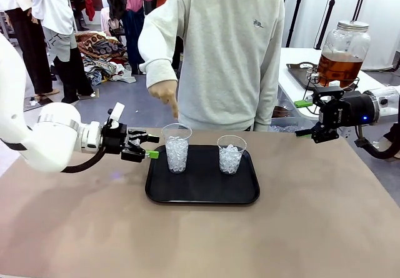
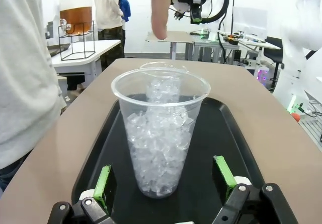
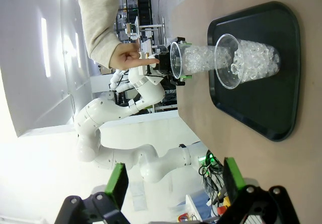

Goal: Pour the drink into the iced cup.
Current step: Pick up the iced cup indicated by the human and present it to them.

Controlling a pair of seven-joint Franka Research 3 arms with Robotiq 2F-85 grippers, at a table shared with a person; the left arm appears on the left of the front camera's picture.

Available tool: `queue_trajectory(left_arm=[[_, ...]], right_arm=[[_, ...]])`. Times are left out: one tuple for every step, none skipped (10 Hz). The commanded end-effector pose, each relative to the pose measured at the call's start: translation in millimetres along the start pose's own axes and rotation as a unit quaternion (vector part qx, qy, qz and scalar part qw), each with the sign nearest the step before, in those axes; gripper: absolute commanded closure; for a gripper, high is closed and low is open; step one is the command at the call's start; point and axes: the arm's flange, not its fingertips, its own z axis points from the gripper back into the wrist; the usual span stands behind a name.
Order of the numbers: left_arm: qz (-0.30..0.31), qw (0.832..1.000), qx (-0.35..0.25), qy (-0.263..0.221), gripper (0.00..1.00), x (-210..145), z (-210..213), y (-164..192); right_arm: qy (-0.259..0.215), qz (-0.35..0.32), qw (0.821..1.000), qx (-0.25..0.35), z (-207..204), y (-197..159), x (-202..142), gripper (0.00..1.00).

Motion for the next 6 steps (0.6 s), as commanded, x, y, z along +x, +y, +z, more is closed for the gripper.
queue_trajectory(left_arm=[[-0.018, 1.000, -0.017, -0.006, 0.00, -4.7, -3.8, -4.4], [-0.017, 1.000, -0.021, -0.005, 0.00, -5.4, -5.7, -6.0], [-0.017, 1.000, -0.026, -0.002, 0.00, -5.7, -6.6, -6.6], [-0.009, 1.000, -0.022, 0.003, 0.00, -4.9, -2.3, -6.6], [-0.003, 1.000, -0.014, -0.002, 0.00, -3.4, -7.1, -4.7], [-0.003, 1.000, -0.014, -0.002, 0.00, -3.4, -7.1, -4.7]], right_arm=[[-0.003, -0.001, 1.000, 0.000, -0.6, 0.9, -0.1, 0.00], [-0.003, -0.001, 1.000, 0.000, -0.6, 0.9, -0.1, 0.00], [-0.003, -0.001, 1.000, 0.000, -0.6, 0.9, -0.1, 0.00], [-0.003, -0.001, 1.000, 0.000, -0.6, 0.9, -0.1, 0.00], [-0.003, -0.001, 1.000, 0.000, -0.6, 0.9, -0.1, 0.00], [-0.003, -0.001, 1.000, 0.000, -0.6, 0.9, -0.1, 0.00]])
